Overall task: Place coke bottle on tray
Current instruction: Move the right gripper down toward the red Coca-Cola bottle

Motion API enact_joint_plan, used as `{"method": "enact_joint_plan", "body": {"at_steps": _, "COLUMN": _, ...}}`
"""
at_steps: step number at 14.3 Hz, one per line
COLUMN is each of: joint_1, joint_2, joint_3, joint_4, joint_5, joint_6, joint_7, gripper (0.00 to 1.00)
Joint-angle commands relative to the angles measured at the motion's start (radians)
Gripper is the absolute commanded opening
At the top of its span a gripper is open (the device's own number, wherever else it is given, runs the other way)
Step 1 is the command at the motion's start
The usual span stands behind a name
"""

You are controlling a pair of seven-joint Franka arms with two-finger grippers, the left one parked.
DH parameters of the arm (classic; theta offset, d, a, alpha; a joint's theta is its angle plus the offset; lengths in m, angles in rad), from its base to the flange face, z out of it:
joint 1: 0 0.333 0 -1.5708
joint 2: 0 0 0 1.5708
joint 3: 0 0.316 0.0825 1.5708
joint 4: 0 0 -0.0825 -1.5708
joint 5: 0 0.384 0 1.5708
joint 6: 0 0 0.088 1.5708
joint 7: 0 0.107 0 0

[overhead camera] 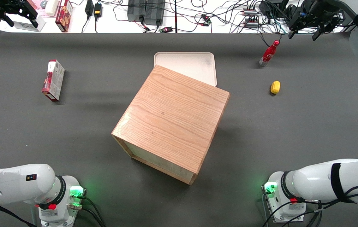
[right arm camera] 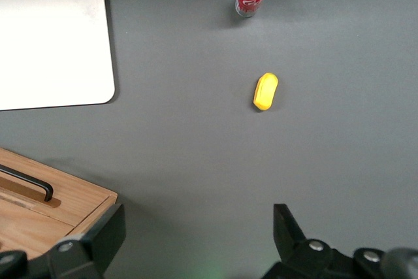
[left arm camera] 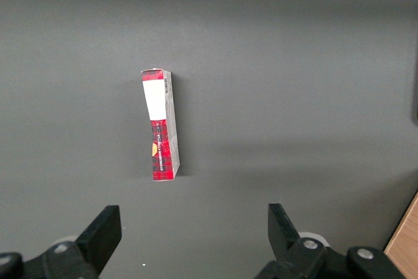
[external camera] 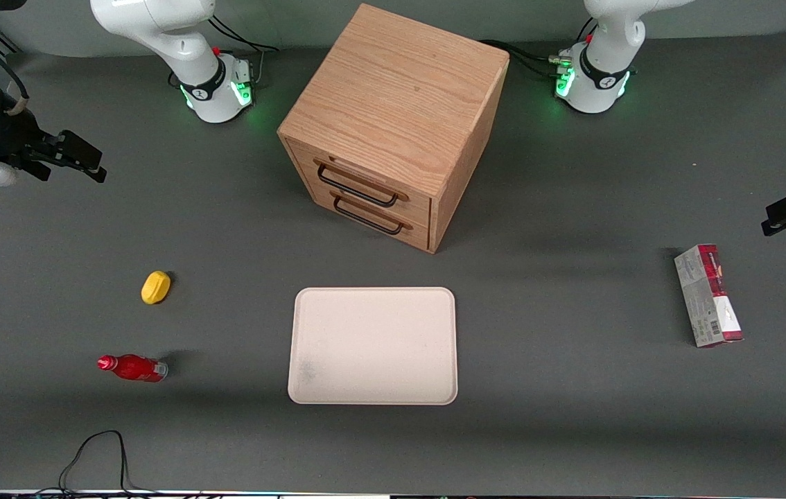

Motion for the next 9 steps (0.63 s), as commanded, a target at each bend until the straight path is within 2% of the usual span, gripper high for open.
{"method": "enact_joint_plan", "body": {"at_steps": 1, "joint_1": 0.018, "joint_2": -0.005, "joint_3": -0.018, "joint_4": -0.008, "joint_5": 0.021, "joint_6": 0.003, "joint_7": -0.017, "gripper": 1.0}}
{"method": "enact_joint_plan", "body": {"at_steps": 7, "joint_1": 0.009, "joint_2": 0.02, "joint_3": -0.005, "joint_4": -0.002, "joint_5": 0.021, "joint_6": -0.004, "joint_7": -0.001, "gripper": 1.0}}
{"method": "enact_joint_plan", "body": {"at_steps": 9, "joint_1": -0.012, "joint_2": 0.124, "joint_3": -0.01, "joint_4": 0.1, "joint_5": 0.021, "joint_6": 0.003, "joint_7": -0.017, "gripper": 1.0}}
